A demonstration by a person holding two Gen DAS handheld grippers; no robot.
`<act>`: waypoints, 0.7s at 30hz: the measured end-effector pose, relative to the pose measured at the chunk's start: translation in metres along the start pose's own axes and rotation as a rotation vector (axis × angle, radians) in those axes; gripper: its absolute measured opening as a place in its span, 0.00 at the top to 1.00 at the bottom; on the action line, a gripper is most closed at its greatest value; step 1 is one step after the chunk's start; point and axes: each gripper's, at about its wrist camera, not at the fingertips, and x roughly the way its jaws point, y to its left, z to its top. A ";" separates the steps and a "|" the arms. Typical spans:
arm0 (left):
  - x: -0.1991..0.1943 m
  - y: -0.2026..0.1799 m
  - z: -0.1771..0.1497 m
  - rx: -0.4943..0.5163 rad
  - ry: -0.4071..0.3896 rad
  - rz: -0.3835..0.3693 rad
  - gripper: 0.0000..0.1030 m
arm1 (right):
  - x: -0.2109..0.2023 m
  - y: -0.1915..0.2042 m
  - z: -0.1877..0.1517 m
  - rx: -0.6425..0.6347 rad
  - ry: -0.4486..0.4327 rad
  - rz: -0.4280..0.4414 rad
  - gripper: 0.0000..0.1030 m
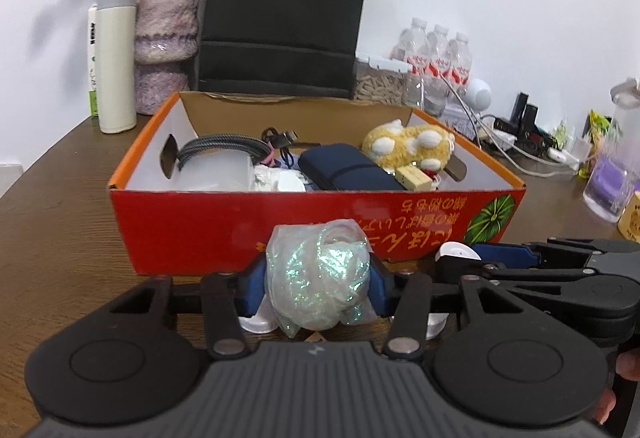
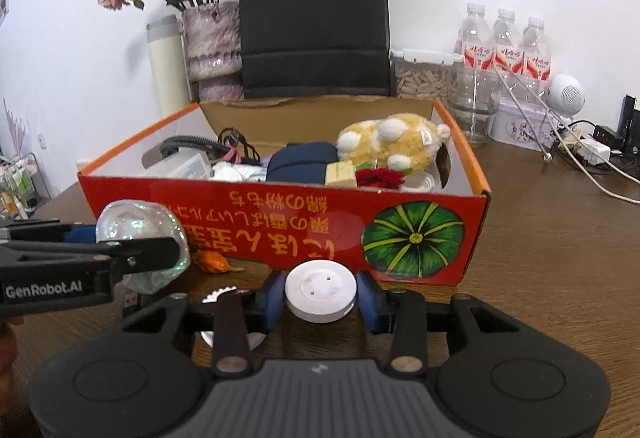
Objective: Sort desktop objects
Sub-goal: 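Carry the plastic bag and white cap into the box and release both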
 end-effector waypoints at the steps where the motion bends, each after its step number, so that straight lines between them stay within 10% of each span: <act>1: -0.003 0.001 0.001 -0.007 -0.008 0.002 0.51 | -0.002 0.001 0.000 -0.002 -0.009 -0.002 0.63; 21: -0.028 -0.028 0.055 0.045 -0.247 0.045 0.51 | -0.035 0.011 0.047 -0.053 -0.279 -0.027 0.63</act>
